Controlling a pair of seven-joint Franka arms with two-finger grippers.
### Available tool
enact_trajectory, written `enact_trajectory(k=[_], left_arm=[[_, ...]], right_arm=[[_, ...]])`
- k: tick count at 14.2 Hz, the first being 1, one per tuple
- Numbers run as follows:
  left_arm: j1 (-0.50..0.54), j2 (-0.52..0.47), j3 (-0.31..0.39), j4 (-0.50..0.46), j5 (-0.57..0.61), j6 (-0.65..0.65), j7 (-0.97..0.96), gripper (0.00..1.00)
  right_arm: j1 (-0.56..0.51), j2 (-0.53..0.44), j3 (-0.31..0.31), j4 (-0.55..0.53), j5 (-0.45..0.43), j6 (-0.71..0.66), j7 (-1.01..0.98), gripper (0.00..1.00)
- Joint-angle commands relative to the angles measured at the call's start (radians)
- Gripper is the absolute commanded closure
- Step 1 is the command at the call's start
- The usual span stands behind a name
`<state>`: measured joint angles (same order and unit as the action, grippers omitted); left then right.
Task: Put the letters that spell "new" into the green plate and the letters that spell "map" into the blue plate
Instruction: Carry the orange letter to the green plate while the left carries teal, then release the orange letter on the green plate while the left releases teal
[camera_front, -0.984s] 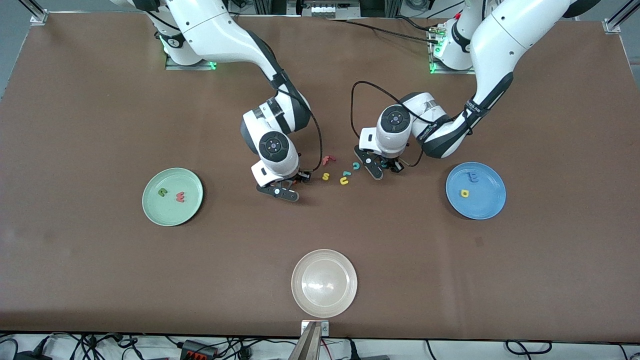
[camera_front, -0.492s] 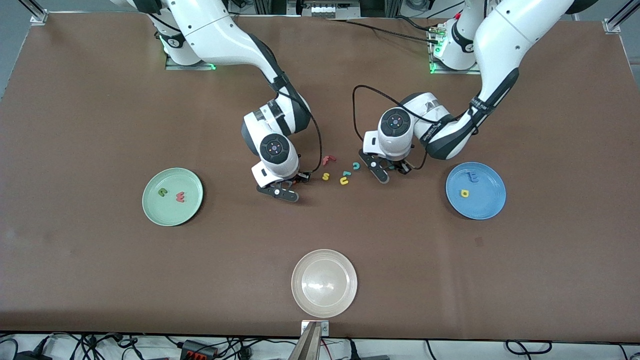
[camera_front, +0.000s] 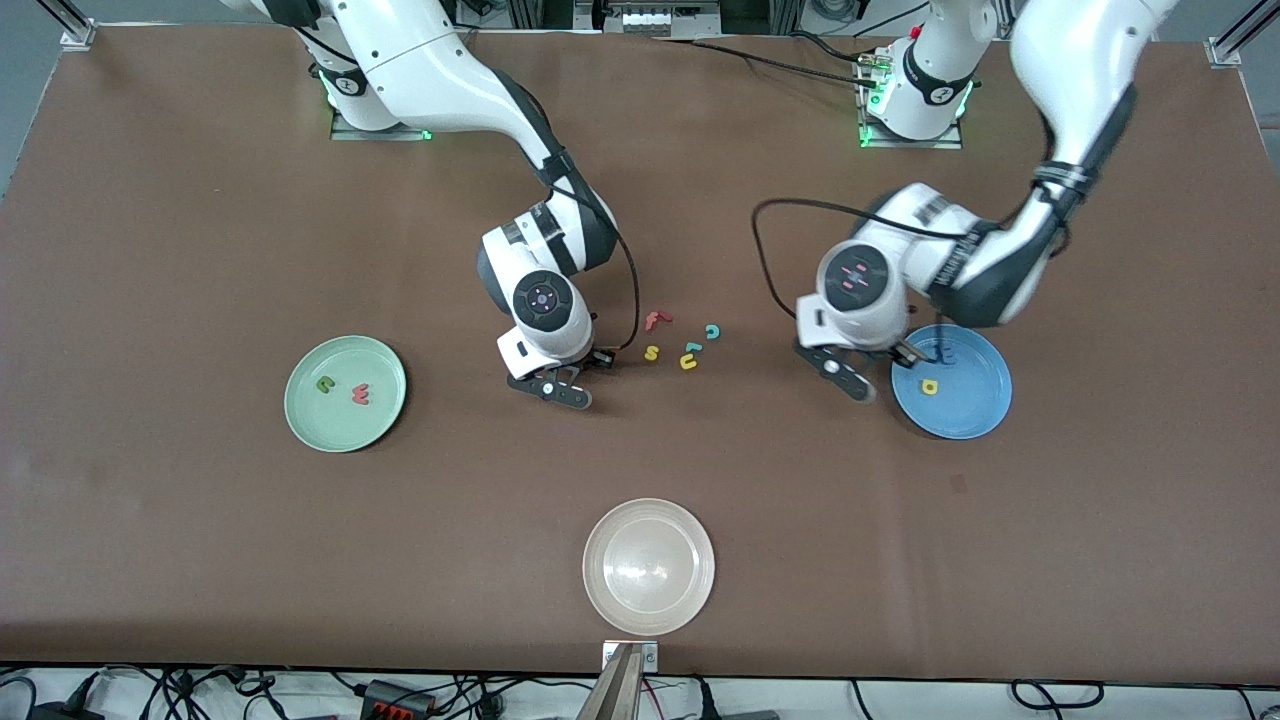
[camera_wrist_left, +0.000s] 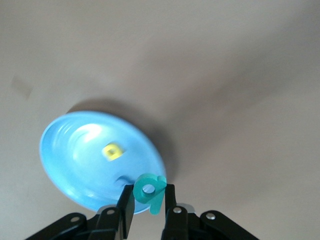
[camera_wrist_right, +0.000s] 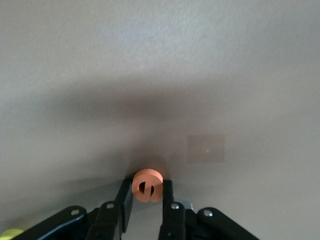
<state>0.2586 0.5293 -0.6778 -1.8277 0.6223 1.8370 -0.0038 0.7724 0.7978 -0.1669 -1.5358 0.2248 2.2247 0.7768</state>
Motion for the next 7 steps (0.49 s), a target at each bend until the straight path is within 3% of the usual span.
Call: enact_trajectory(k=[1,2,3,4,5,7], left_arm=[[0.12,0.07,-0.011,0.027,0.02,0.011,0.036,0.91],[0.145,0.077,-0.009,0.025,0.02,0.022,0.036,0.9],[0.168,0.09,-0.011,0.025,0.02,0.025,0.036,0.8],[0.181,0.098,-0.011,0.027,0.02,0.027,0.036,0.48],[0.185,0.103,-0.011,0.031,0.019,0.027,0.036,0.0],[0.191,0.097,-0.017,0.062,0.01,0.019,0.036,0.0]], right_arm=[[-0.06,-0.041,-0.003,0.003,0.002,-0.045,-0.089,0.95],[-0.097,-0.061,-0.011,0.003,-0.001,-0.087,-0.118,0.95],[-0.119,-0.077,-0.034,-0.001,-0.005,-0.144,-0.175,0.96],[-0.122,-0.084,-0.096,-0.01,-0.03,-0.193,-0.257,0.96],[-0.12,-0.097,-0.147,-0.029,-0.034,-0.217,-0.343,0.96],[-0.122,-0.146,-0.219,-0.113,-0.036,-0.22,-0.5,0.96]])
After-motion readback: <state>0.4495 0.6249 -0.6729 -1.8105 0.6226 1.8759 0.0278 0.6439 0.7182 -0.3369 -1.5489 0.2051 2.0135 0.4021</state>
